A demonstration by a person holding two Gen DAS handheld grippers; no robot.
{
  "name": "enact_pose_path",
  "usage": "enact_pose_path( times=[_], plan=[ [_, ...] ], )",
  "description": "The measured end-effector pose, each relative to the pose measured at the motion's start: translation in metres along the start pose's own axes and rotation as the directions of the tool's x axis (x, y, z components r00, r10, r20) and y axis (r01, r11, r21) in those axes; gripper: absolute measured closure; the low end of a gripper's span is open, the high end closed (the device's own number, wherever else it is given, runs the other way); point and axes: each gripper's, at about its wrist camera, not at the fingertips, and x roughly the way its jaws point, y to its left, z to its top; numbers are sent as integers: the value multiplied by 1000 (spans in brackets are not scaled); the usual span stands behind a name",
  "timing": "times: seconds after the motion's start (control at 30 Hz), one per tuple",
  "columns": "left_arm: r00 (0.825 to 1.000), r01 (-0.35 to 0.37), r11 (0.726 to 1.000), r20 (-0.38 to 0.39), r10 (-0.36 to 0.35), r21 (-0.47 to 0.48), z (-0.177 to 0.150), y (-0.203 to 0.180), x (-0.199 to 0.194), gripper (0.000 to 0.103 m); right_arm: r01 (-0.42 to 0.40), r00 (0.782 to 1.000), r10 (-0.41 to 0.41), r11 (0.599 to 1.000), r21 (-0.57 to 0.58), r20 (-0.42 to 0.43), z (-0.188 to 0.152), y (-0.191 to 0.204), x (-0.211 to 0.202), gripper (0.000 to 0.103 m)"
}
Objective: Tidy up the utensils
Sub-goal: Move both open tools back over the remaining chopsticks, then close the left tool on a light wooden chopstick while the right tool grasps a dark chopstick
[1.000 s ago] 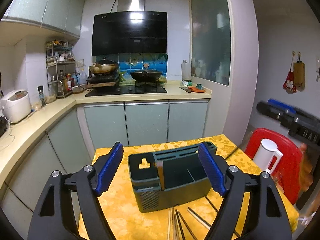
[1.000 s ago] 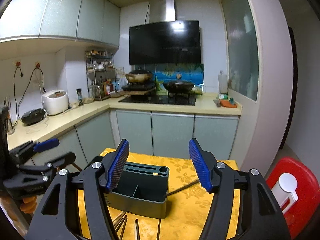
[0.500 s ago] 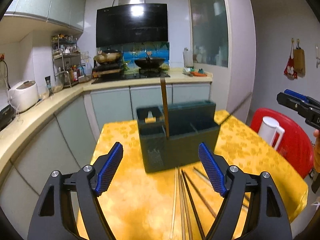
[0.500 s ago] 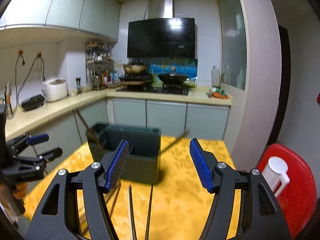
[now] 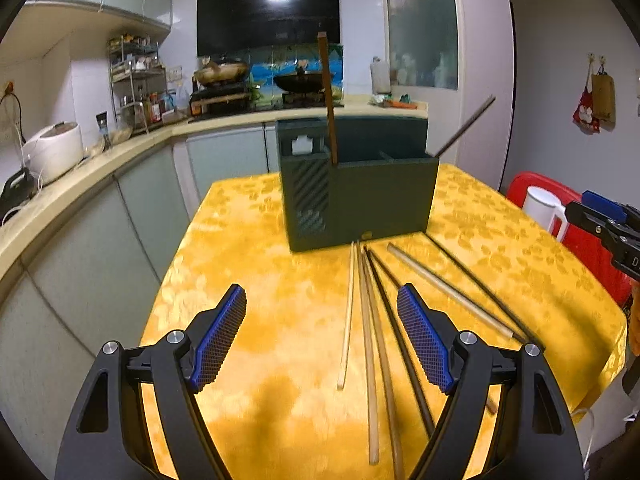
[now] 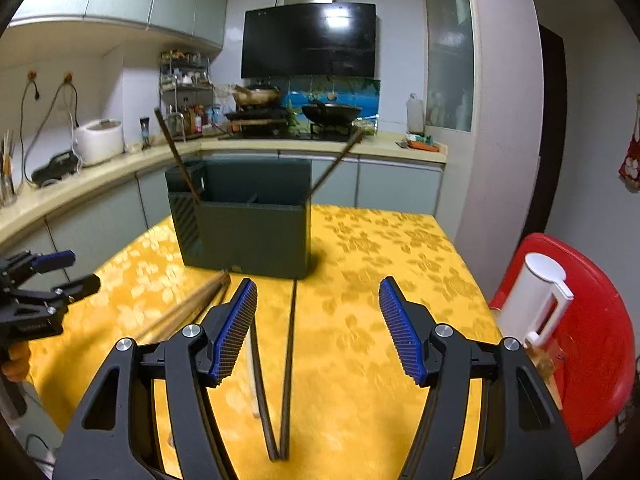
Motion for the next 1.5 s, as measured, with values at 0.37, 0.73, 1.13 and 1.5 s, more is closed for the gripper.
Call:
enact_pose_path(
  times=[0.37,0.73,1.13,1.5],
  plan=[
    [999,-33,999,-42,33,-13,-23,10,-1,28,2,999,-1,999,32,-37,-33,0,-7,41],
    [994,-59,997,-100,53,-54,-30,40,17,28,27,995,-24,999,32,-97,-53,-7,3,41],
    [990,41,995,-135,-30,85,-44,5,29,38,19,990,-10,998,62,-141,-60,-16,15,41],
    [963,140,984,-247,-110,110,-48,-8,62,73,21,988,-6,996,91,-153,-60,-26,17,41]
  ],
)
